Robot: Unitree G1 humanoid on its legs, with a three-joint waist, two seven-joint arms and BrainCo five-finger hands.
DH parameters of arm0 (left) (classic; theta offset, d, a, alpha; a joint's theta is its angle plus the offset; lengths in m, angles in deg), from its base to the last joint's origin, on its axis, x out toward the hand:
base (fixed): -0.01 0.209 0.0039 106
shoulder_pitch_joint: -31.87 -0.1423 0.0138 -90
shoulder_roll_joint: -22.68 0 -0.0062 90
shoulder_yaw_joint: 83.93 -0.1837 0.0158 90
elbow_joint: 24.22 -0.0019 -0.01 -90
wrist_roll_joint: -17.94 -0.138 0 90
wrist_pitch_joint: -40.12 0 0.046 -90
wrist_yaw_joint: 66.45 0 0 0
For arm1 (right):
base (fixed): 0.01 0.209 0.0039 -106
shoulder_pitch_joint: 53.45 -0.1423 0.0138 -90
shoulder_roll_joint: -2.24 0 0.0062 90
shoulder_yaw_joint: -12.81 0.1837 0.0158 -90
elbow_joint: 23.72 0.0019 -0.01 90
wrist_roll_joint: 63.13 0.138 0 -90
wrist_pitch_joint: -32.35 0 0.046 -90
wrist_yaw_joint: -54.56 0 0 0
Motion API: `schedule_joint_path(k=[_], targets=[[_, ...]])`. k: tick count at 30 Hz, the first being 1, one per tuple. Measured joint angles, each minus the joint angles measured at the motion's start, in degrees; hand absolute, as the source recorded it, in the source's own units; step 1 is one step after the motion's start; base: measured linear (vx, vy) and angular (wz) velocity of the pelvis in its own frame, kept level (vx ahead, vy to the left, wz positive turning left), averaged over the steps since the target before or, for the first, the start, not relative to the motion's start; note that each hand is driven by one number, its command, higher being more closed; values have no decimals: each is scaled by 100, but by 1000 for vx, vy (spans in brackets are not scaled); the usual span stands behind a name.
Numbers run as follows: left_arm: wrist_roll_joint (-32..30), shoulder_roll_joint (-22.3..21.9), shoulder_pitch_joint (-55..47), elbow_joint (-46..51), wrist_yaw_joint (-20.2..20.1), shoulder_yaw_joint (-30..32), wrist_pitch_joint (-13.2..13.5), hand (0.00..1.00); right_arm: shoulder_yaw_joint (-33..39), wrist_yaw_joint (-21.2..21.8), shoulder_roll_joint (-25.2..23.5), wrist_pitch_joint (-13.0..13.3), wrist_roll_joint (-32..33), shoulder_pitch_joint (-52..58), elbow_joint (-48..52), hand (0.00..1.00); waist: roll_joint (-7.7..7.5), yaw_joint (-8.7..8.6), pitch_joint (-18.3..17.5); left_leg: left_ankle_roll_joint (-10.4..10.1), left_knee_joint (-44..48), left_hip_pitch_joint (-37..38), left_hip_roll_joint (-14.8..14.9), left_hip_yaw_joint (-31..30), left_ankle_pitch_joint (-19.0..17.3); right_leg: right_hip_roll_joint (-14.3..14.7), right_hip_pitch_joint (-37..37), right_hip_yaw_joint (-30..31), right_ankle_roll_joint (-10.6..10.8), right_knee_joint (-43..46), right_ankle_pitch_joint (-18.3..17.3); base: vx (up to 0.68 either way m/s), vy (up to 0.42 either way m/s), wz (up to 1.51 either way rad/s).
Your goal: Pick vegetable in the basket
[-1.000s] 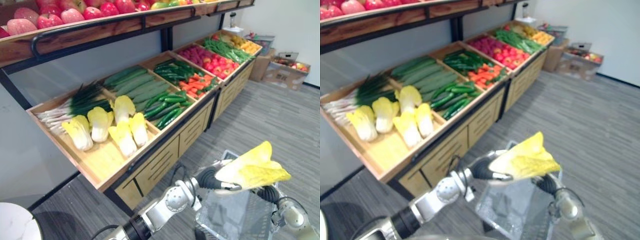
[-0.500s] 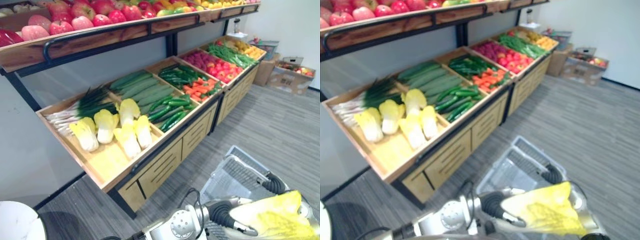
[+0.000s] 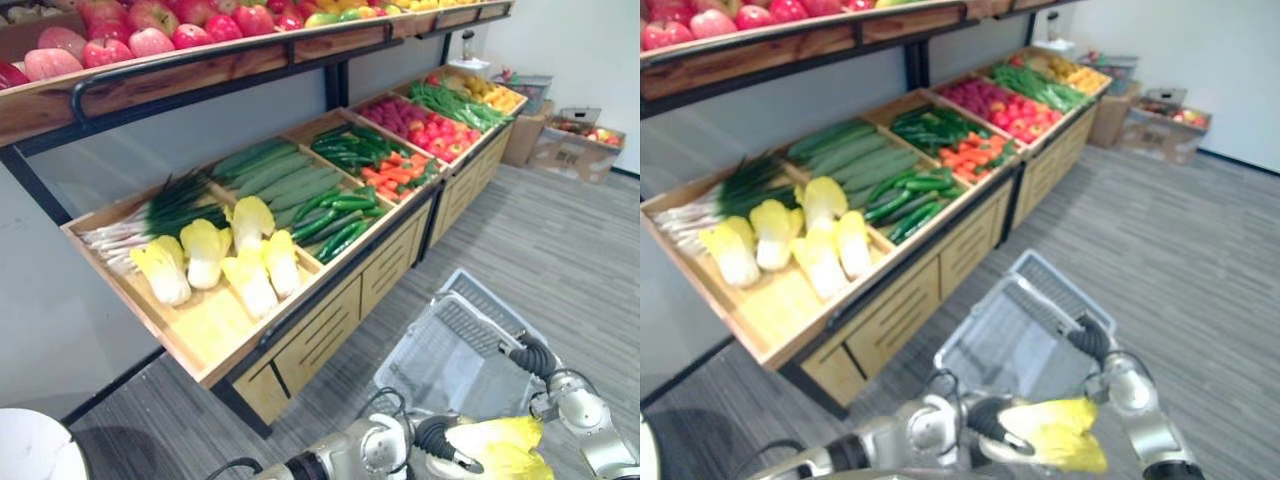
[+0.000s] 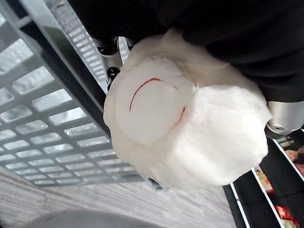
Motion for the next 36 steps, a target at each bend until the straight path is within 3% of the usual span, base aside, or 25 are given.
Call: schedule_joint_path(k=[6, 18, 19, 28, 36], targets=[[-200, -151, 171, -367, 227, 277, -105, 100, 0, -2, -61, 0, 10, 0, 116, 100, -24, -80, 16, 20, 1, 0, 0, 7, -25, -1, 4, 2, 3, -24, -3, 0, 0, 0], [-687, -232, 510, -594, 863, 1208, -599, 100, 101, 3, -264, 0, 38, 208, 117, 100, -77, -111, 231, 50, 4, 3, 8, -58, -47, -20, 99, -88, 5, -74, -3, 0, 0, 2], [-710, -233, 514, -594, 881, 1292, -608, 0, 97, 30, -274, -1, 121, 267, 120, 100, -73, -105, 251, 48, 4, -2, 17, -62, -50, -14, 92, -94, -1, -74, 2, 0, 0, 4], [-929, -238, 860, -610, 1075, 1343, -714, 0, 98, 97, -394, 0, 164, 307, 155, 100, -98, -111, 366, 65, 4, -36, 6, -72, -86, -29, 69, -106, 13, -74, -10, 0, 0, 0], [-1074, -250, 903, -618, 862, 1010, -638, 0, 83, 107, -405, -13, 162, 320, 155, 100, -79, -121, 389, 66, 5, -96, 6, -105, -87, -29, 15, -120, 13, -73, -10, -9, -28, 0]])
